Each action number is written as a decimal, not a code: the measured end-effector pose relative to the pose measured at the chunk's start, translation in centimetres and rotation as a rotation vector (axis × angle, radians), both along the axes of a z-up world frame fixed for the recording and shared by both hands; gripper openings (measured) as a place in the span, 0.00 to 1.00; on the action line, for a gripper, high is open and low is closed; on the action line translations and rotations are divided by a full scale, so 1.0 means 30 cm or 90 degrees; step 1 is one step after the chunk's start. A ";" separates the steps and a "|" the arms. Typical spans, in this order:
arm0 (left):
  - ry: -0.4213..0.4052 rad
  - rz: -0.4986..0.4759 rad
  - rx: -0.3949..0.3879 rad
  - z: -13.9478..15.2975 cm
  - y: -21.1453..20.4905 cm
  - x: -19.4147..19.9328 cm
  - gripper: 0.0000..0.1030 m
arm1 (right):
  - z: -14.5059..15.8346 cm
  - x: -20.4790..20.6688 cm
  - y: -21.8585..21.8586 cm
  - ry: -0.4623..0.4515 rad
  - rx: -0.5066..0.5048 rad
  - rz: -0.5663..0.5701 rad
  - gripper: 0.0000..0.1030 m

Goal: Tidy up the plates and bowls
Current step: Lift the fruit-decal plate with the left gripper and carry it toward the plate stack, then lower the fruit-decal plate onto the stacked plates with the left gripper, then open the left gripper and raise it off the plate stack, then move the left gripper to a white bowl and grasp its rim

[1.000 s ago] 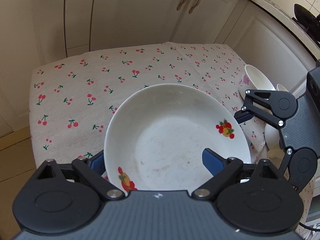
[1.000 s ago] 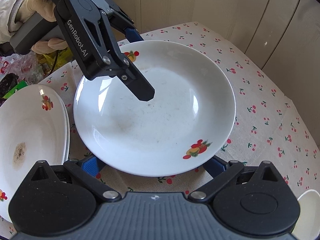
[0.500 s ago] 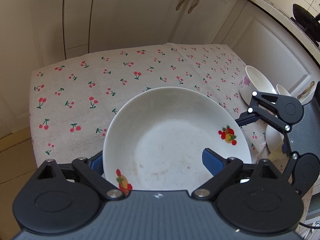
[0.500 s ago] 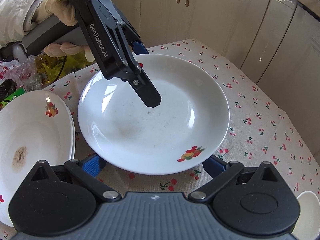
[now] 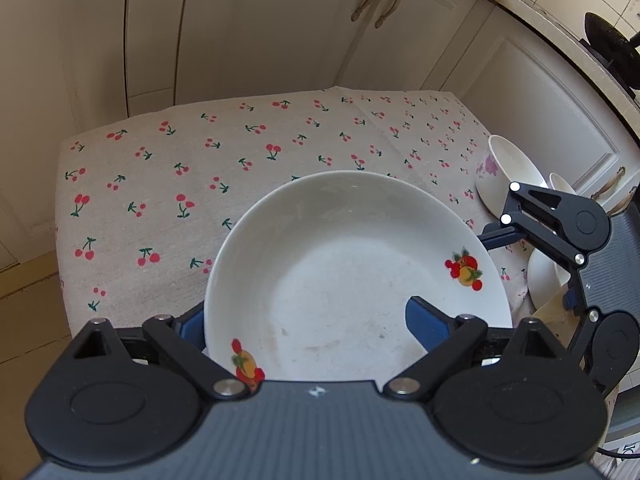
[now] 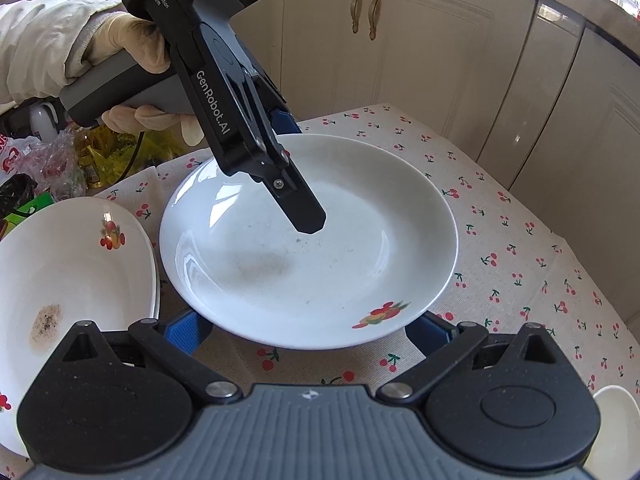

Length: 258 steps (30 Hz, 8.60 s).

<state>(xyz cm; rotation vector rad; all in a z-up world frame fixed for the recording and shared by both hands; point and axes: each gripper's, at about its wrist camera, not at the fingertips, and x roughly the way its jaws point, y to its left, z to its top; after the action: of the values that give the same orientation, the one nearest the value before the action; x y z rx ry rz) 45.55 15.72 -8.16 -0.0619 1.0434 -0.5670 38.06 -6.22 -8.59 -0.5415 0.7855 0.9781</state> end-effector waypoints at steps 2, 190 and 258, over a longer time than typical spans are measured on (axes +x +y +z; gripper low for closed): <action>0.002 0.001 -0.003 0.001 0.004 0.000 0.93 | 0.000 0.000 0.001 -0.002 -0.001 0.000 1.00; 0.010 0.002 0.102 0.171 -0.056 -0.694 0.94 | 0.114 -0.680 -0.046 0.028 0.010 -0.062 1.00; -0.134 -0.027 0.084 0.130 -0.833 -0.324 0.80 | -0.011 -0.415 -0.543 -0.158 0.089 -0.385 0.98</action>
<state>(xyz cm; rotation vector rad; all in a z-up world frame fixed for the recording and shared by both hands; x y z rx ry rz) 35.82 -9.28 -4.25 0.1331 0.8762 -0.5296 25.60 -22.51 -8.91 -0.2665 0.5981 0.3914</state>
